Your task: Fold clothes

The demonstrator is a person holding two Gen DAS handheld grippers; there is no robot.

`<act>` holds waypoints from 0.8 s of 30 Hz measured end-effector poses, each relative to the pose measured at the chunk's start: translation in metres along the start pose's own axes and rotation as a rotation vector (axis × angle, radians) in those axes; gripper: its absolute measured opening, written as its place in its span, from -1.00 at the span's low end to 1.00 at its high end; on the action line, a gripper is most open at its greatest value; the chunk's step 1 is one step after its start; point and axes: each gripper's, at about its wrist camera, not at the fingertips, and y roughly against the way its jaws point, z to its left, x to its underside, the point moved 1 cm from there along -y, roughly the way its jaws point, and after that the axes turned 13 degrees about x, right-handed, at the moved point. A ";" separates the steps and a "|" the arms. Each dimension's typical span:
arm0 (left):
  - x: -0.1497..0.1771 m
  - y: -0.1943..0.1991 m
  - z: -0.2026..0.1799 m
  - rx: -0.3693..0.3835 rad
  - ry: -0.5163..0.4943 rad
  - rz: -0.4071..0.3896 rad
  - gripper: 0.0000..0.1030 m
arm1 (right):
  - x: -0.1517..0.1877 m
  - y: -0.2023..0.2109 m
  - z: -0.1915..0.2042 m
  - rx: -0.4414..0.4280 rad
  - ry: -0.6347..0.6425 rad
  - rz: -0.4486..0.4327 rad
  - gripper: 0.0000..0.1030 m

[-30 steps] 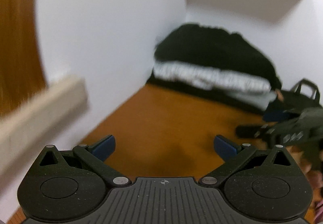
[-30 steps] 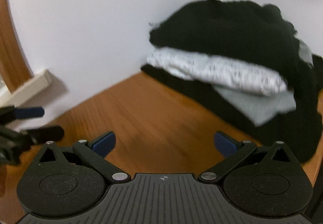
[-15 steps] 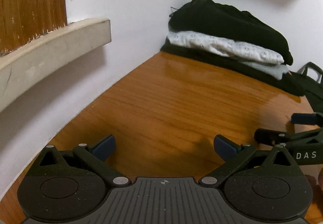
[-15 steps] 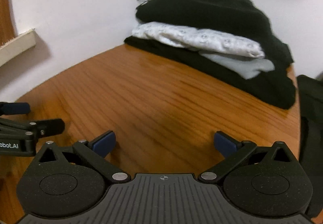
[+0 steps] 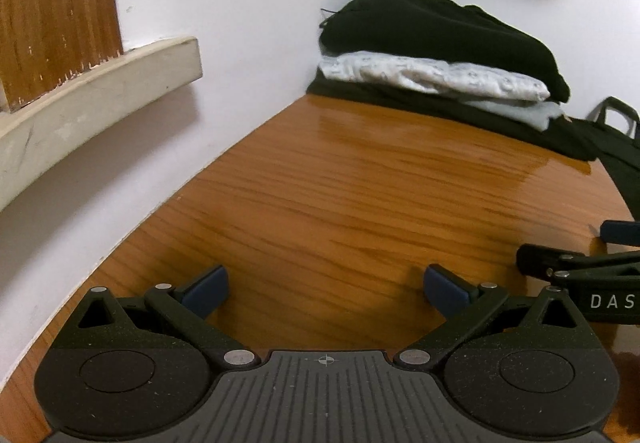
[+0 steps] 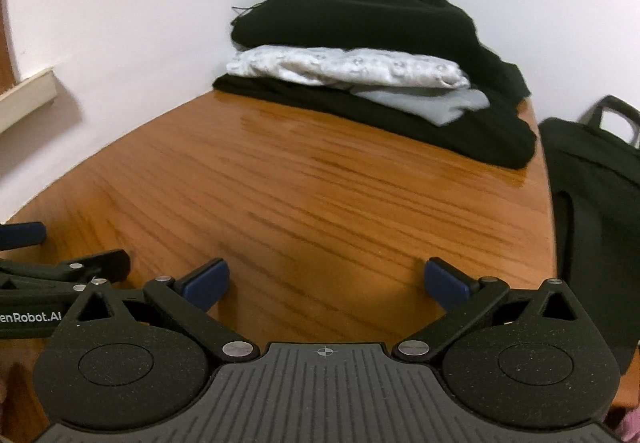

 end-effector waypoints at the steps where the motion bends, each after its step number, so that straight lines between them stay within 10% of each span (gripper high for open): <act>1: 0.001 0.001 -0.001 0.005 -0.004 0.001 1.00 | 0.002 0.002 -0.001 0.007 -0.005 0.001 1.00; 24: 0.004 0.003 -0.002 0.027 -0.019 0.004 1.00 | 0.012 0.012 -0.005 0.030 -0.023 0.004 1.00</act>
